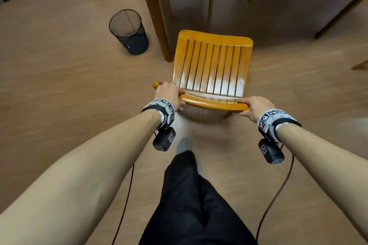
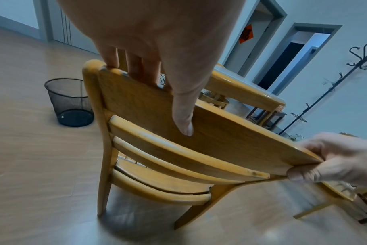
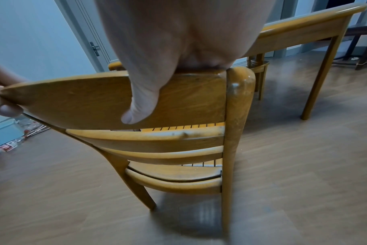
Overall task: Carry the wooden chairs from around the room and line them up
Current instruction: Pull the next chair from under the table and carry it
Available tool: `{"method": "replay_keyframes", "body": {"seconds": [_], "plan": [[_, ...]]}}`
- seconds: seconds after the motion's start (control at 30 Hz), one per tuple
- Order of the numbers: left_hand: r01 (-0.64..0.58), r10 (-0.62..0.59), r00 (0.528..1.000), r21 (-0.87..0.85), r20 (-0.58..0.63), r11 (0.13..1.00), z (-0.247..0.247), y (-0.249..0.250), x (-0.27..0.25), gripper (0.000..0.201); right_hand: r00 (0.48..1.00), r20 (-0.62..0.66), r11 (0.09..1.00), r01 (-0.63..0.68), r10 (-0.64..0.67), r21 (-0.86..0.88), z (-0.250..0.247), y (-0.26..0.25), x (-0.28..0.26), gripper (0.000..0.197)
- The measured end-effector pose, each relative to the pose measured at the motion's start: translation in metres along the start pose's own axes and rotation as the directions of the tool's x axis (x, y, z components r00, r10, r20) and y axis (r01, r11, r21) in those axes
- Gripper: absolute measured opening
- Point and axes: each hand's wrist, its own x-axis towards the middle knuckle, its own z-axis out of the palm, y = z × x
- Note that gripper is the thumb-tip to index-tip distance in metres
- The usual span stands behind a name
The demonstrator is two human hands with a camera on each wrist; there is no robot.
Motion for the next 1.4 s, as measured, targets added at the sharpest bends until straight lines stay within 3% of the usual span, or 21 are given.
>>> {"method": "replay_keyframes", "body": {"seconds": [0.23, 0.67, 0.97, 1.4], "plan": [[0.006, -0.006, 1.0, -0.006, 0.014, 1.0, 0.04, 0.012, -0.087, 0.046, 1.0, -0.014, 0.999, 0.028, -0.027, 0.021, 0.05, 0.008, -0.076, 0.063], [0.058, -0.06, 0.998, -0.061, -0.017, 0.996, 0.118, 0.037, -0.217, 0.049, 0.988, -0.025, 0.986, 0.153, -0.156, -0.071, 0.119, 0.046, -0.155, 0.058], [0.171, -0.171, 0.985, -0.134, 0.012, 0.976, 0.155, 0.077, -0.285, 0.043, 0.97, 0.079, 0.958, 0.238, -0.228, -0.16, 0.118, 0.072, -0.189, 0.062], [0.425, -0.428, 0.902, -0.269, 0.052, 0.864, 0.201, 0.161, -0.358, 0.054, 0.873, 0.21, 0.82, 0.486, -0.44, -0.303, 0.113, 0.12, -0.205, 0.038]]}}
